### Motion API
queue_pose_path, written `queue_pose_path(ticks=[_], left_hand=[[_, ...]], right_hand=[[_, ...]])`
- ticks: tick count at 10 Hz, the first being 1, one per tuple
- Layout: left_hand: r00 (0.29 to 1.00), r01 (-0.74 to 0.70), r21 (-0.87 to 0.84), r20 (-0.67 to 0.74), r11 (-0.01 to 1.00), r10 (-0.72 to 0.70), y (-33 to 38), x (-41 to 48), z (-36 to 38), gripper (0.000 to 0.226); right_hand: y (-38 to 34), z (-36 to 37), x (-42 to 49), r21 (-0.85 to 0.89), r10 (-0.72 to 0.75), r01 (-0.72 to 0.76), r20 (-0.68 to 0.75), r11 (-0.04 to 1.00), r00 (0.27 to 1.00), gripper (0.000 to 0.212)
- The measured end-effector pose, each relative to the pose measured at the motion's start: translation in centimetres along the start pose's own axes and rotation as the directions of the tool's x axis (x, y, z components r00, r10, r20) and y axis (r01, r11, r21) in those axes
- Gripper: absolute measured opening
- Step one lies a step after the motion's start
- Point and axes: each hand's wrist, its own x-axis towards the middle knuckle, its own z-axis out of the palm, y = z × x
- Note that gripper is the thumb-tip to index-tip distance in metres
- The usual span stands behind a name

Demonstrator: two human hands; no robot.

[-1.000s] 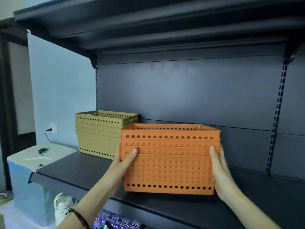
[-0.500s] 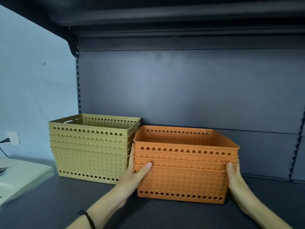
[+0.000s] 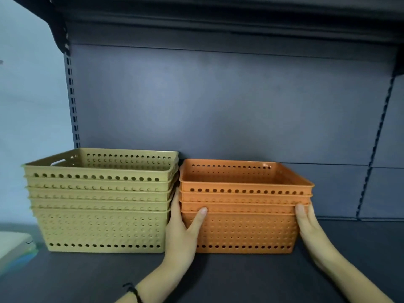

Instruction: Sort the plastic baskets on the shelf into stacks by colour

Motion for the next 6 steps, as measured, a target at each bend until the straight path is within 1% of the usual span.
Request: queue_pose_path(ticks=[1, 2, 3, 4, 5, 6], left_hand=[[0.991, 0.038, -0.032, 0.126, 0.999, -0.033, 0.4, -0.6, -0.9, 0.071], [0.935, 0.060, 0.015, 0.350, 0.998, -0.062, 0.0, -1.0, -3.1, 0.079], [0.883, 0.087, 0.066, 0.457, 0.994, -0.108, 0.5, -1.2, -5.8, 0.066], [0.880, 0.065, 0.146, 0.457, 0.987, -0.126, 1.9, -1.4, -7.7, 0.054], [0.886, 0.032, 0.190, 0.448, 0.981, -0.116, 3.7, -1.9, -8.9, 0.037], [0.928, 0.029, 0.204, 0.359, 0.978, -0.102, 4.9, -2.9, -10.0, 0.031]], right_hand=[[-0.5, -0.1, -0.7, -0.028, 0.028, -0.029, -0.034, 0.999, 0.999, 0.063], [-1.3, -0.4, -1.3, -0.069, 0.049, -0.054, -0.071, 0.996, 0.996, 0.060], [-2.3, -0.6, -1.6, -0.121, 0.056, -0.069, -0.104, 0.990, 0.993, 0.076], [-3.2, -0.6, -1.8, -0.141, 0.084, -0.106, -0.153, 0.984, 0.985, 0.062], [-4.1, 0.1, -2.4, -0.179, 0.103, -0.131, -0.159, 0.975, 0.982, 0.051], [-5.8, 1.1, -4.2, -0.280, 0.091, -0.153, -0.223, 0.948, 0.971, 0.062]])
